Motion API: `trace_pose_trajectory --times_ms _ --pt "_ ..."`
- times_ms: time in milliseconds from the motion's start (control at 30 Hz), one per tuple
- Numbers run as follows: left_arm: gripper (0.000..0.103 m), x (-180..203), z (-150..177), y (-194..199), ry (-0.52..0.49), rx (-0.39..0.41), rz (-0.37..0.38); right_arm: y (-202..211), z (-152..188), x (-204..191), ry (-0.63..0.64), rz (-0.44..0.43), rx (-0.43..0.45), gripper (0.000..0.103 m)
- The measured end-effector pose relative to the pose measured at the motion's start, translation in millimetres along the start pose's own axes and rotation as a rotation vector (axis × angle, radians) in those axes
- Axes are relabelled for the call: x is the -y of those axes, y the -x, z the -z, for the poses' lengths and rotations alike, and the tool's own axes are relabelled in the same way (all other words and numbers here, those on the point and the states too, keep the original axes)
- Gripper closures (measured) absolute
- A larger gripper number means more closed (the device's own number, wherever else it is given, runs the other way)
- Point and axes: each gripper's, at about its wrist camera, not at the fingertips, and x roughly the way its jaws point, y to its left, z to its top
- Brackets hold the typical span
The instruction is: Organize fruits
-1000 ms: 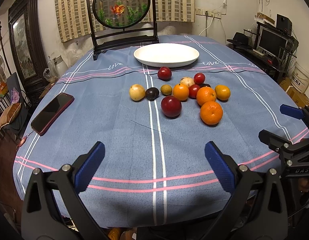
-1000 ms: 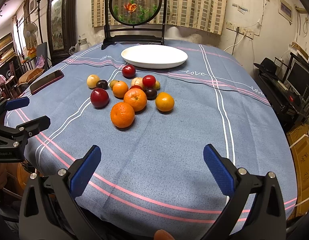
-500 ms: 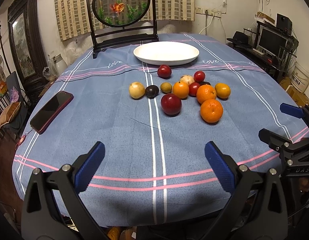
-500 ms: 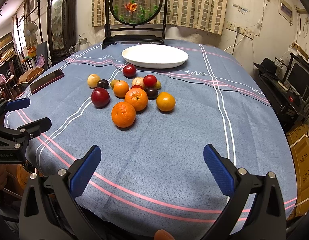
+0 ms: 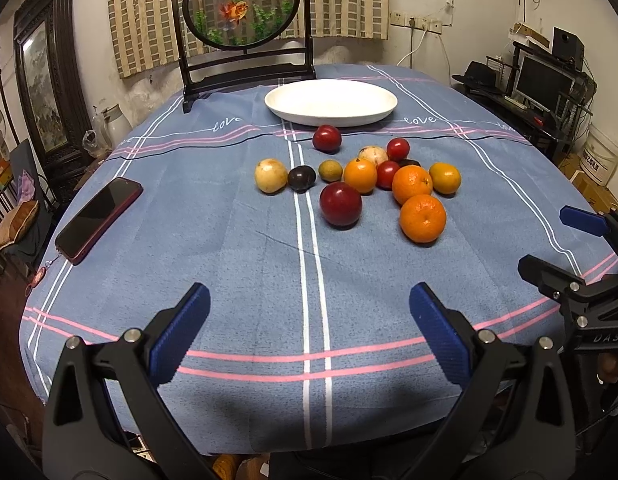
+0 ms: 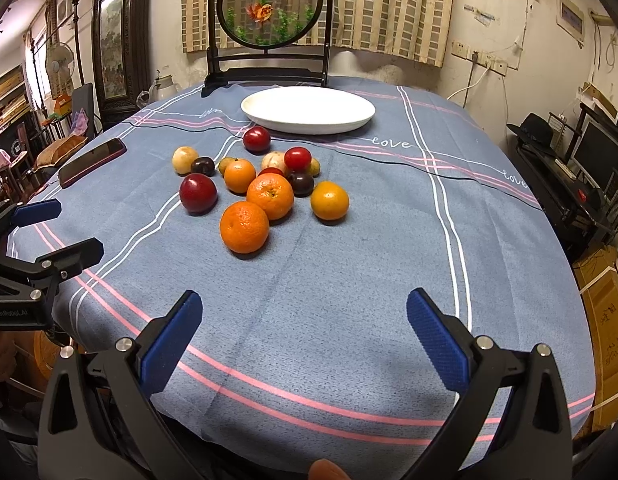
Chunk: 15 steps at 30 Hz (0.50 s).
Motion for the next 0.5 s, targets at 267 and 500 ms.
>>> trace_pose_trajectory --times_ms 267,500 --pt "0.002 -6 2 -6 0.017 0.023 0.04 -4 0 2 -0.022 -0.061 0.032 0.001" --pt "0.002 -18 5 -18 0.018 0.032 0.11 -38 -7 -1 -0.087 -0.155 -0.077 0.001"
